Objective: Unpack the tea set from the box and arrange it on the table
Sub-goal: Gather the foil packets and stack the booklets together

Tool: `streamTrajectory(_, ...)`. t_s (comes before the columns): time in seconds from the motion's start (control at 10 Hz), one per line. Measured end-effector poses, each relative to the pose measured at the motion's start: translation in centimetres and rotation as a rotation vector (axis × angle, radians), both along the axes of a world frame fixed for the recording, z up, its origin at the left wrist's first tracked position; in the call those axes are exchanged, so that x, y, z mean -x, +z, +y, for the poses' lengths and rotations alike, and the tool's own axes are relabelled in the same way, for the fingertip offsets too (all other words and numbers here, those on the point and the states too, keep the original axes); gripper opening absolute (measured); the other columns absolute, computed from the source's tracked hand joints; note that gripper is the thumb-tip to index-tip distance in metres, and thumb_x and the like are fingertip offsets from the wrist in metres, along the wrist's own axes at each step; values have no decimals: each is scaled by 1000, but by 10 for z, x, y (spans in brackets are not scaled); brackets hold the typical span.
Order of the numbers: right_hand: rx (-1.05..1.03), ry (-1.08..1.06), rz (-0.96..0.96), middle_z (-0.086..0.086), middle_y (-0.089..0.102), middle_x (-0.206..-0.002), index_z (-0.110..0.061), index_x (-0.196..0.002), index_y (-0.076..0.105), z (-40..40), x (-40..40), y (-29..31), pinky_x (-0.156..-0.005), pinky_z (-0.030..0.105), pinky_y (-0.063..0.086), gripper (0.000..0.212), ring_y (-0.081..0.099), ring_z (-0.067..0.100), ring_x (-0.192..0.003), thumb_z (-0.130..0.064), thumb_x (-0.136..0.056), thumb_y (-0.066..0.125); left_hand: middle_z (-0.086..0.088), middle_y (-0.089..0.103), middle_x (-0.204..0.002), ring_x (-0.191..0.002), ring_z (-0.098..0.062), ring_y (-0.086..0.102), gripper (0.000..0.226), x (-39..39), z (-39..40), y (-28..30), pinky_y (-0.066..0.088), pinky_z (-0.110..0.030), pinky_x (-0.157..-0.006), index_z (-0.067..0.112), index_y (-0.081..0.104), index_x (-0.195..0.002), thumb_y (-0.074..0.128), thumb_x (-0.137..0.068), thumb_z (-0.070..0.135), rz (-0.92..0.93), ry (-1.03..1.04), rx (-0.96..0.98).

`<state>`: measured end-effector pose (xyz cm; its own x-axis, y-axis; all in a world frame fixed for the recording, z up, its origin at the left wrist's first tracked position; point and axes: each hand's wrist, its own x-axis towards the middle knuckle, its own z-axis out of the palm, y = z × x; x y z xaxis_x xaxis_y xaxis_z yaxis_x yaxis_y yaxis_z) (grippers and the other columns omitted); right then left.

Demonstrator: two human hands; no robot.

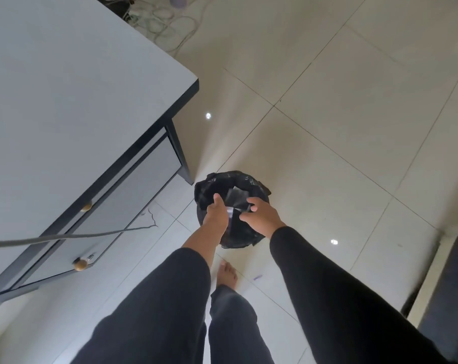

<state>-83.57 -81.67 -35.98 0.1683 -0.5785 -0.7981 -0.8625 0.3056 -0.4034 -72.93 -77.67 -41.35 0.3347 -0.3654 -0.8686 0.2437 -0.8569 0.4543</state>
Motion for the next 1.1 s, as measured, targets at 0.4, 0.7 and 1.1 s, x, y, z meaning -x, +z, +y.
streamTrajectory(0.4,305,-38,-92,4,57,-131,-16,-129,52,-40,-32,166,-89,21,36,39,54,21,-117,-26,-91,53,-24,38,-144,-133,-40,37,74,-12,-39,150,30,-52,-111,2,36,-140,12,-95,55,19,2,154)
streamTrajectory(0.7,539,172,-248,7,56,-130,-10,-128,54,-43,-125,325,-92,26,39,42,51,24,-120,-25,-90,52,-11,43,-145,-133,-30,40,73,-89,-33,337,29,-47,-113,9,30,-145,7,-95,57,-176,176,370)
streamTrajectory(1.1,439,447,-310,12,57,-129,-3,-124,56,72,-274,328,-98,32,42,40,53,28,-119,-24,-90,54,-22,44,-140,-129,-36,42,52,-254,130,342,37,-40,-104,-4,34,-140,22,-103,30,-529,305,119)
